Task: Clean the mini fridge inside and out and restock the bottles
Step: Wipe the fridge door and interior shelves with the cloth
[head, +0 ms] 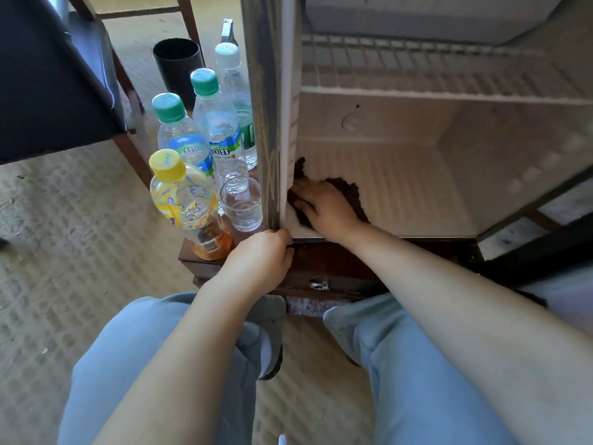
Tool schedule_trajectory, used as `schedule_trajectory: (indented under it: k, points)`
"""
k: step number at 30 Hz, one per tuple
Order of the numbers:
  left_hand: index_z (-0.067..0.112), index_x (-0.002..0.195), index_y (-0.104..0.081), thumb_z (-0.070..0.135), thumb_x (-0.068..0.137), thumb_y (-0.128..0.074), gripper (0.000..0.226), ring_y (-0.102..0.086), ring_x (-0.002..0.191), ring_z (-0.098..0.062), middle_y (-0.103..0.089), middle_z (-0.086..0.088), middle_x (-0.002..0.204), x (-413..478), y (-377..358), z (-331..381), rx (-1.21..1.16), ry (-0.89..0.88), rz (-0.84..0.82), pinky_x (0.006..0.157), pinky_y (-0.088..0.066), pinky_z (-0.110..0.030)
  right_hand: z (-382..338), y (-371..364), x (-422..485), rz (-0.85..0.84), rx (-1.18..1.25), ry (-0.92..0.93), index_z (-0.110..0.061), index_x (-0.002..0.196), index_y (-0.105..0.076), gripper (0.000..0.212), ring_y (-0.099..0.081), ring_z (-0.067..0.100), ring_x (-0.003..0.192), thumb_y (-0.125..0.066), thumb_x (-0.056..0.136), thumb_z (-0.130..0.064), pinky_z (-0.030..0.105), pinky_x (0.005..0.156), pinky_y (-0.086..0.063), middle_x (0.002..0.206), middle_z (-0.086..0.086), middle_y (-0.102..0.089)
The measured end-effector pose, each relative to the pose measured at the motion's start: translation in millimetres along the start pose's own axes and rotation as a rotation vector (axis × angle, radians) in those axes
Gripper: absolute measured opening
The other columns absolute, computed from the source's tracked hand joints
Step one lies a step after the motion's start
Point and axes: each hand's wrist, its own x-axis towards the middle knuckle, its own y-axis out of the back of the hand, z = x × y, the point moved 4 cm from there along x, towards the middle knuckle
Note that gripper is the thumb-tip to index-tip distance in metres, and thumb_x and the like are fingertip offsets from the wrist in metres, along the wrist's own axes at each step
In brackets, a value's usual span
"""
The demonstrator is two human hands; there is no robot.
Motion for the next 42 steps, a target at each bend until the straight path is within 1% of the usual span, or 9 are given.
schedule_trajectory:
  k: [7, 13, 16, 19, 21, 23, 28, 35, 42]
  points:
    - [0.014, 0.116, -0.057, 0.025, 0.097, -0.043, 0.027, -0.060, 0.100, -0.028, -0.064, -0.008, 0.108, -24.9, -2.3, 6.8, -0.020, 0.016, 0.022, 0.083, -0.051, -0.041, -37.3, -1.9, -70.8, 0.024, 0.175, -0.078, -0.013, 0.125, -0.063, 0.033, -0.047, 0.024, 0.131, -0.048, 0.096, -0.016, 0.039, 0.109, -0.034, 0.133, 0.006, -0.059]
    - [0.014, 0.112, -0.060, 0.024, 0.097, -0.043, 0.025, -0.061, 0.098, -0.028, -0.067, -0.008, 0.105, -36.0, -5.4, 4.1, -0.048, 0.004, 0.020, 0.083, -0.051, -0.041, -38.2, 21.6, -110.9, 0.108, 0.308, -0.311, -0.011, 0.110, -0.065, 0.025, -0.064, 0.026, 0.097, -0.045, 0.101, -0.022, 0.031, 0.078, -0.044, 0.100, 0.009, -0.070]
    - [0.014, 0.114, -0.060, 0.024, 0.097, -0.044, 0.026, -0.062, 0.097, -0.025, -0.068, -0.006, 0.106, -33.3, -4.3, 6.9, -0.052, -0.024, 0.027, 0.083, -0.052, -0.040, -25.6, 56.8, -115.7, 0.416, 0.064, -0.350, -0.011, 0.113, -0.061, 0.023, -0.065, 0.028, 0.082, -0.047, 0.100, -0.024, 0.029, 0.063, -0.042, 0.091, 0.009, -0.069]
    - [0.014, 0.114, -0.061, 0.024, 0.097, -0.045, 0.026, -0.062, 0.097, -0.024, -0.068, -0.004, 0.104, -23.7, -1.1, 15.4, -0.060, -0.048, 0.048, 0.084, -0.052, -0.038, 6.5, 84.3, -116.4, 0.705, 0.005, -0.432, -0.007, 0.121, -0.054, 0.029, -0.062, 0.027, 0.096, -0.051, 0.097, -0.023, 0.031, 0.076, -0.047, 0.109, 0.011, -0.064]
    - [0.013, 0.113, -0.060, 0.023, 0.096, -0.046, 0.025, -0.063, 0.097, -0.027, -0.068, -0.006, 0.103, -11.4, 1.2, 24.4, -0.055, -0.087, 0.041, 0.083, -0.051, -0.039, 33.6, 74.5, -108.0, 0.555, -0.010, -0.531, -0.008, 0.134, -0.046, 0.041, -0.052, 0.028, 0.117, -0.050, 0.097, -0.024, 0.036, 0.097, -0.042, 0.130, 0.014, -0.054]
    - [0.011, 0.115, -0.060, 0.020, 0.095, -0.048, 0.025, -0.062, 0.096, -0.029, -0.064, -0.009, 0.108, 4.7, 4.9, 35.4, -0.090, -0.147, 0.047, 0.083, -0.050, -0.038, 44.9, 49.1, -97.2, 0.269, -0.151, -0.507, -0.010, 0.144, -0.039, 0.048, -0.036, 0.028, 0.136, -0.046, 0.099, -0.024, 0.038, 0.113, -0.023, 0.147, 0.014, -0.041]
    - [0.011, 0.128, -0.054, 0.022, 0.097, -0.047, 0.034, -0.052, 0.112, -0.029, -0.053, -0.010, 0.126, 34.6, 7.8, 52.2, -0.041, -0.201, 0.075, 0.092, -0.043, -0.034, 42.9, 38.5, -60.9, 0.042, -0.068, -0.256, -0.015, 0.145, -0.040, 0.043, -0.022, 0.020, 0.145, -0.040, 0.102, -0.020, 0.031, 0.116, -0.008, 0.154, 0.006, -0.031]
    - [0.010, 0.130, -0.049, 0.025, 0.097, -0.045, 0.036, -0.043, 0.118, -0.028, -0.049, -0.009, 0.128, 42.1, -4.4, 69.8, 0.002, -0.253, 0.035, 0.093, -0.045, -0.042, 74.4, 44.7, 10.6, 0.007, -0.088, -0.269, -0.012, 0.146, -0.037, 0.043, -0.025, 0.022, 0.144, -0.033, 0.104, -0.020, 0.034, 0.118, -0.011, 0.155, 0.008, -0.030]
    - [0.010, 0.129, -0.049, 0.026, 0.098, -0.043, 0.035, -0.045, 0.117, -0.027, -0.051, -0.008, 0.127, 47.2, -7.0, 59.9, 0.027, -0.201, -0.011, 0.092, -0.045, -0.039, 81.1, 41.0, 40.6, 0.060, -0.033, -0.284, -0.012, 0.141, -0.046, 0.039, -0.042, 0.026, 0.132, -0.035, 0.103, -0.017, 0.030, 0.111, -0.026, 0.146, 0.011, -0.045]
